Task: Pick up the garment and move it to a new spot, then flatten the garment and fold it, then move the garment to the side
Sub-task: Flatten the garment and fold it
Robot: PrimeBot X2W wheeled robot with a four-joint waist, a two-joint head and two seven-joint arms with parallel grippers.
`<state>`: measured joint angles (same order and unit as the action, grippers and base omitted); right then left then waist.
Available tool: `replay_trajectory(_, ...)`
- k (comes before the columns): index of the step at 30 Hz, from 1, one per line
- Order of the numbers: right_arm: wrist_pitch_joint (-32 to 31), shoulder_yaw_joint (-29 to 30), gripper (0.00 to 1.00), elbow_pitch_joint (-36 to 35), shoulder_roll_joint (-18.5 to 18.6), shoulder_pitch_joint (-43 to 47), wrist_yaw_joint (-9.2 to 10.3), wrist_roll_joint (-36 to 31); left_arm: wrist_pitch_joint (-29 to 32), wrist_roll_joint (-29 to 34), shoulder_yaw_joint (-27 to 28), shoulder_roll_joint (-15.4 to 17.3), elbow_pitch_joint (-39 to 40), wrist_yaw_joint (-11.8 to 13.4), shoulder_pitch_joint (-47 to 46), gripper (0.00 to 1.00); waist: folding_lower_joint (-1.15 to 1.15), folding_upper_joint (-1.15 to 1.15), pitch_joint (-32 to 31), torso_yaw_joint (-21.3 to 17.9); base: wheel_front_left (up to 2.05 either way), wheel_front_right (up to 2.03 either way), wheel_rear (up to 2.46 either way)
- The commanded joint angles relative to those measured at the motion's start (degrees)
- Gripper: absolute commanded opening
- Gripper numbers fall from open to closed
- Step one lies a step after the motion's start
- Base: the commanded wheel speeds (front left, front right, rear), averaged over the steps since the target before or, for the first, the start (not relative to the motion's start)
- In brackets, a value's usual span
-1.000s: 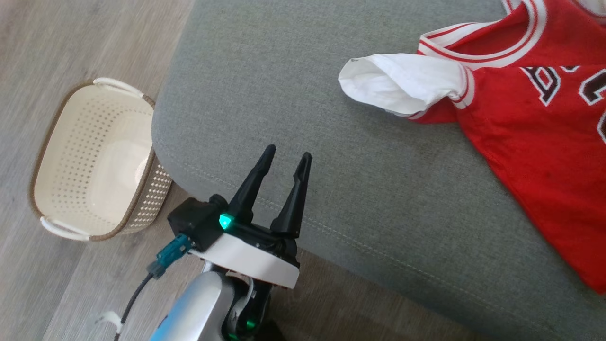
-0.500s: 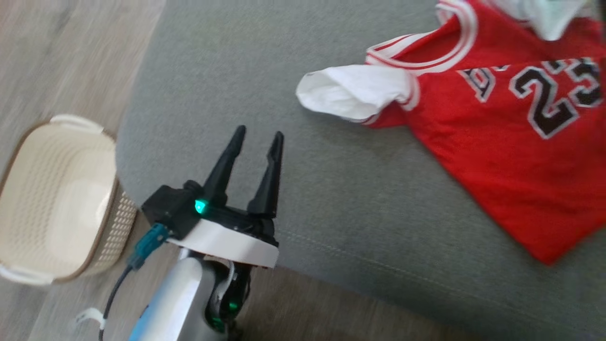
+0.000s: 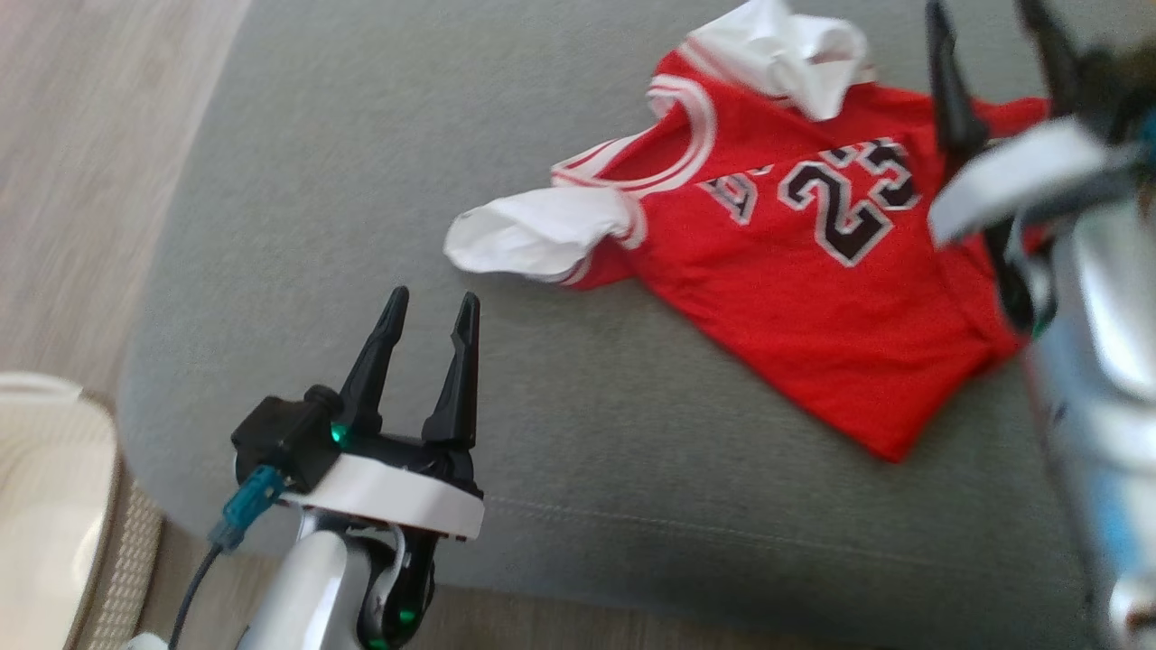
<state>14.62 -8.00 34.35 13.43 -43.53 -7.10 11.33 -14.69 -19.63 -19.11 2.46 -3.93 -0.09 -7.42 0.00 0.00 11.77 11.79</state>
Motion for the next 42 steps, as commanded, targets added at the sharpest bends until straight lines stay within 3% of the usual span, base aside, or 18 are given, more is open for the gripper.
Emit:
replay_trajectory(1, 0.37, 0.32, 1.00, -3.83, -1.34, 2.47, -0.39, 0.22, -0.31, 0.78, 2.37, 0.42, 1.66, -0.47, -0.80, 1.00, 0.00, 0.00, -2.47, -2.81, 0.00, 0.00, 0.00)
replay_trajectory(11, 0.38, 8.74, 1.00, -19.01, -9.11, 25.96, -0.39, -1.06, -0.31, 2.29, 3.13, 0.42, 0.25, -1.38, 1.50, 1.00, 0.00, 0.00, -5.04, -7.41, 0.00, 0.00, 0.00)
replay_trajectory(18, 0.38, 10.45, 1.00, -21.64, -10.48, 33.94, -0.39, -1.22, -0.31, 2.49, 1.95, 0.42, -0.40, -1.76, 2.15, 1.00, 0.00, 0.00, -4.60, -8.74, 0.00, 0.00, 0.00)
replay_trajectory(31, 0.37, 11.94, 1.00, -19.69, -10.54, 33.78, -0.39, -0.50, -0.31, 2.34, 0.98, 0.42, -0.25, -1.87, 1.40, 1.00, 0.00, 0.00, -3.60, -7.70, 0.00, 0.00, 0.00)
replay_trajectory(42, -2.93, 14.79, 1.00, -11.17, -10.49, 19.88, -0.39, -10.75, -0.31, 1.91, -0.32, 0.42, 0.36, -2.08, -0.92, 1.00, 0.00, 0.00, 2.41, -3.01, 0.00, 0.00, 0.00)
